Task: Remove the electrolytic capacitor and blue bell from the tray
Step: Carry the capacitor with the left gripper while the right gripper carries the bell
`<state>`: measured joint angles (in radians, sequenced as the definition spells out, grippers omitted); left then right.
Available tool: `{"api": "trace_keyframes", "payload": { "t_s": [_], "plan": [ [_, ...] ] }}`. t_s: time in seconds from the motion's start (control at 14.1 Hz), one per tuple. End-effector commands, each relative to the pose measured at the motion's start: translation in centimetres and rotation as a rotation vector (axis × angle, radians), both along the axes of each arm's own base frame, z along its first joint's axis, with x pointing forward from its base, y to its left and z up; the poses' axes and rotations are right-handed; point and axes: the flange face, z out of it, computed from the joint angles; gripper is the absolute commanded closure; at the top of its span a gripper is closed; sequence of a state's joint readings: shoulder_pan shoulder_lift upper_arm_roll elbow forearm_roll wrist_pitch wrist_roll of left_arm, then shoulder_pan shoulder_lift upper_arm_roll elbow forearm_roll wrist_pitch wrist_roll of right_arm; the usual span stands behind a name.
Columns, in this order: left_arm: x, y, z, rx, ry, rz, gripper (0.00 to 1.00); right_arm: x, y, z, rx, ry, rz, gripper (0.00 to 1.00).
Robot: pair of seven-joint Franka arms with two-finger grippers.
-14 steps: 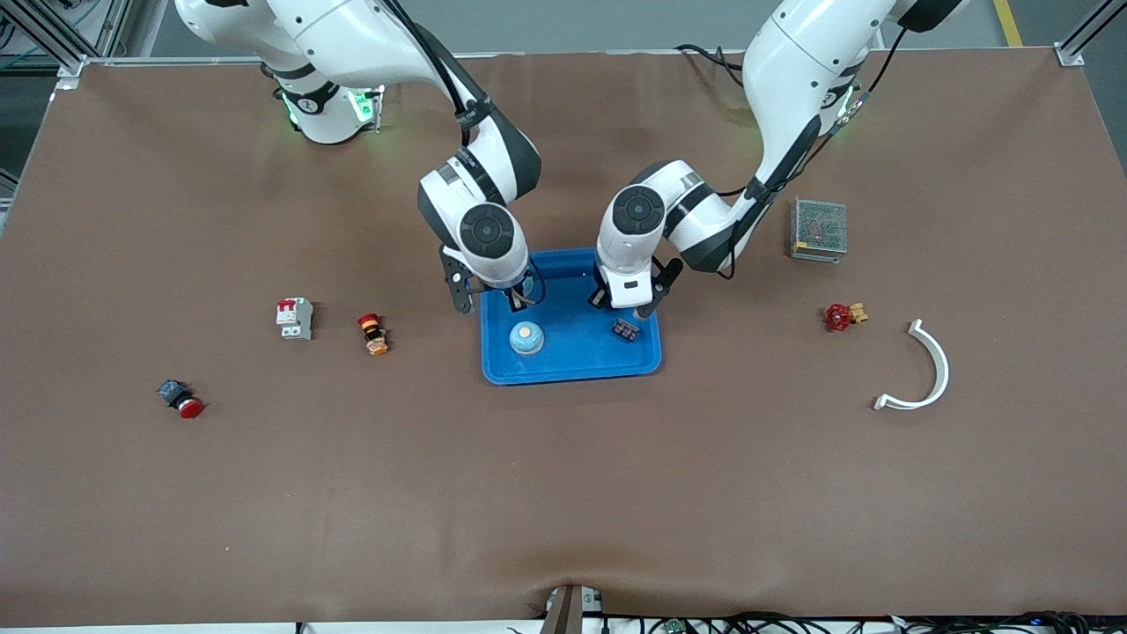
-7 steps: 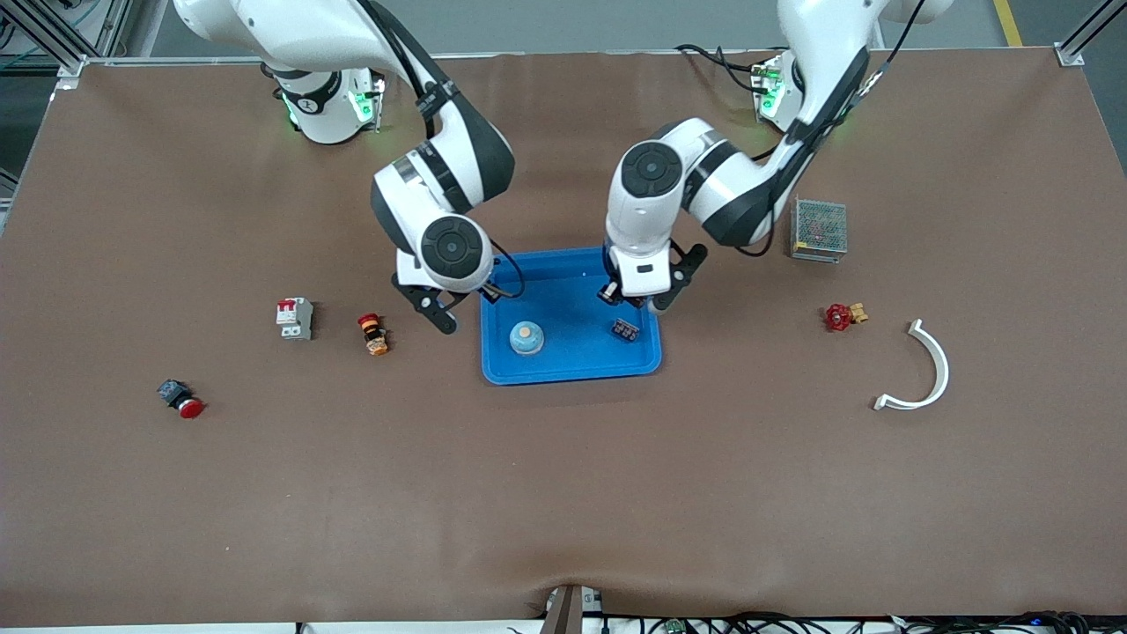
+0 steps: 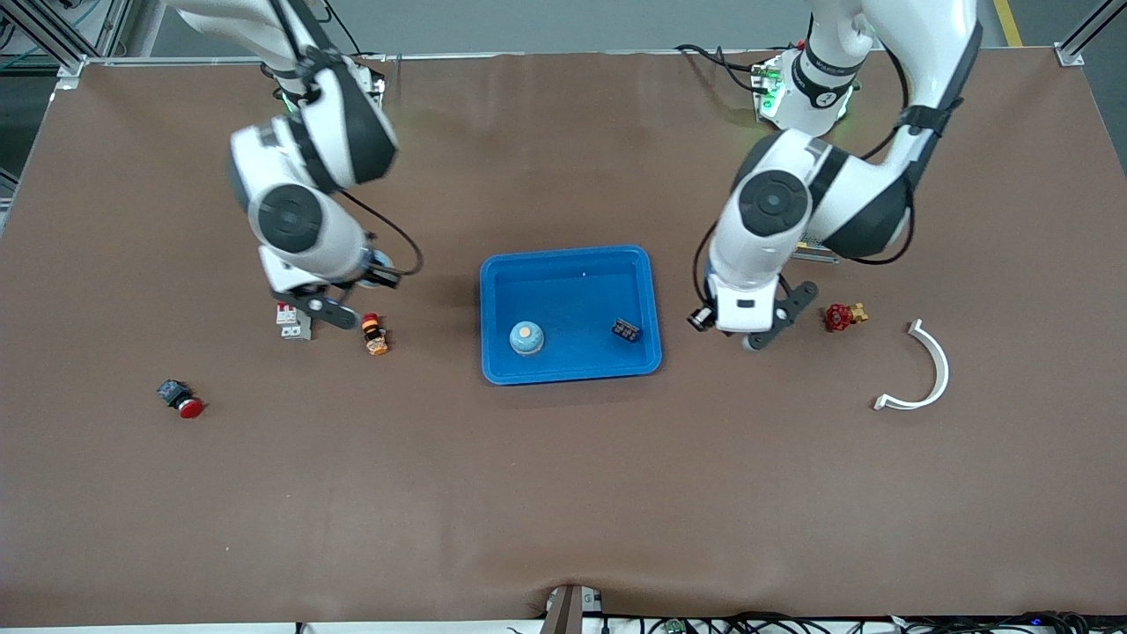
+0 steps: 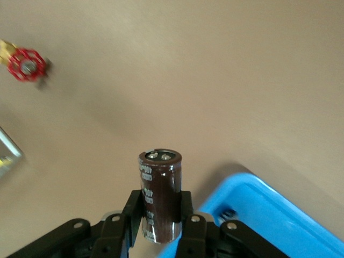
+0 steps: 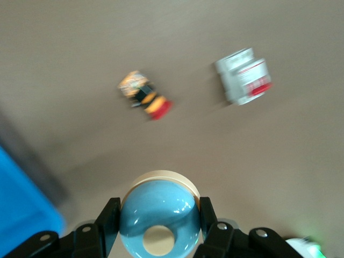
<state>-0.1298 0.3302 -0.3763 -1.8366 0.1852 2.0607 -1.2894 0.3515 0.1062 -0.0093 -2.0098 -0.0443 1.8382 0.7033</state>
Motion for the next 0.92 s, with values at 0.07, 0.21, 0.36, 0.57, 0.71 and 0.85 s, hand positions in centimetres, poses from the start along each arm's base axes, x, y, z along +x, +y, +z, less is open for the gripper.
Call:
{"api": "trace_keyframes", "payload": {
  "t_s": [0.07, 0.21, 0.36, 0.57, 0.71, 0.85],
  "plan": [
    [0.5, 4.0, -1.8, 0.033, 0.061, -0.055, 1.00, -1.8, -7.7, 2.4, 0.022, -0.036, 0.110, 1.00],
    [0.3, 4.3, -2.9, 0.036, 0.082, -0.062, 1.00, -1.0, -11.0, 3.0, 0.043, -0.058, 0.136, 1.00],
    [0.3, 5.4, -3.7, 0.044, 0.099, -0.059, 1.00, -0.1, -13.9, 3.3, 0.061, -0.095, 0.162, 1.00],
    [0.9, 7.6, -5.4, 0.063, 0.124, -0.068, 1.00, 1.0, -18.6, 3.3, 0.080, -0.165, 0.206, 1.00],
    [0.6, 8.8, -6.0, 0.088, 0.132, -0.068, 1.00, 1.7, -21.3, 2.7, 0.083, -0.191, 0.225, 1.00],
    [0.5, 9.1, -6.1, 0.090, 0.136, -0.061, 1.00, 2.6, -23.1, 0.7, 0.084, -0.195, 0.216, 1.00]
  ]
}}
